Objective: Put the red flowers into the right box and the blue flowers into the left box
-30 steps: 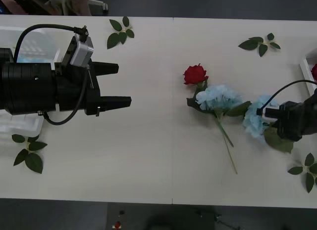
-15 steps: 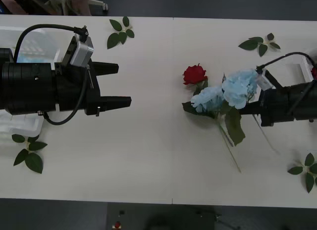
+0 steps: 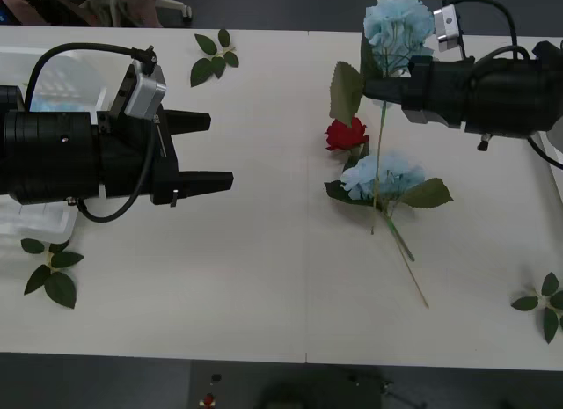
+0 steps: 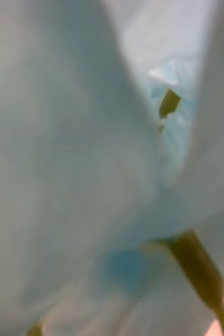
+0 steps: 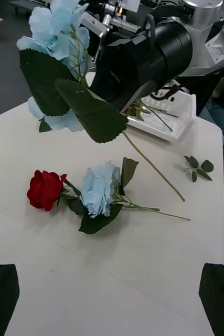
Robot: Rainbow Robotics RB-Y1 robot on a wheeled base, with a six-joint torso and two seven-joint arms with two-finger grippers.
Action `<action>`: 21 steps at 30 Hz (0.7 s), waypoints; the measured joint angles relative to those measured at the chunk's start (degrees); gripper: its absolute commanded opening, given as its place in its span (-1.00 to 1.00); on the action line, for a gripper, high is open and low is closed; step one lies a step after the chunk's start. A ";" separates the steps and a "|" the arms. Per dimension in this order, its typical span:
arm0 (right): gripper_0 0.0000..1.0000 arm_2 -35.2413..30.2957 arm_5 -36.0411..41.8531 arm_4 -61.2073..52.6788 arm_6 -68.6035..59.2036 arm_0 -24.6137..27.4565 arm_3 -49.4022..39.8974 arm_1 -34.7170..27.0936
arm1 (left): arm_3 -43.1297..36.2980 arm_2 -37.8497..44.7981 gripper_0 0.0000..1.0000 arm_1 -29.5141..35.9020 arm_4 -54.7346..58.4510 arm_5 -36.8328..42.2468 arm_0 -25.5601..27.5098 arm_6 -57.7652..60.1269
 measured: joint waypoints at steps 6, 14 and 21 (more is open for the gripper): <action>-1.00 -0.01 0.01 3.42 -4.95 -1.85 -0.03 1.82 | 0.64 -0.46 1.00 -0.78 -0.01 0.01 0.99 0.00; -1.00 -0.01 -2.37 6.43 -14.29 -4.14 -0.03 4.39 | 12.66 -0.53 1.00 -15.56 3.94 4.39 2.84 0.00; -1.00 -0.01 -5.80 6.44 -16.37 -6.28 -0.02 7.59 | 27.63 -0.65 1.00 -27.94 4.52 11.24 -4.97 0.00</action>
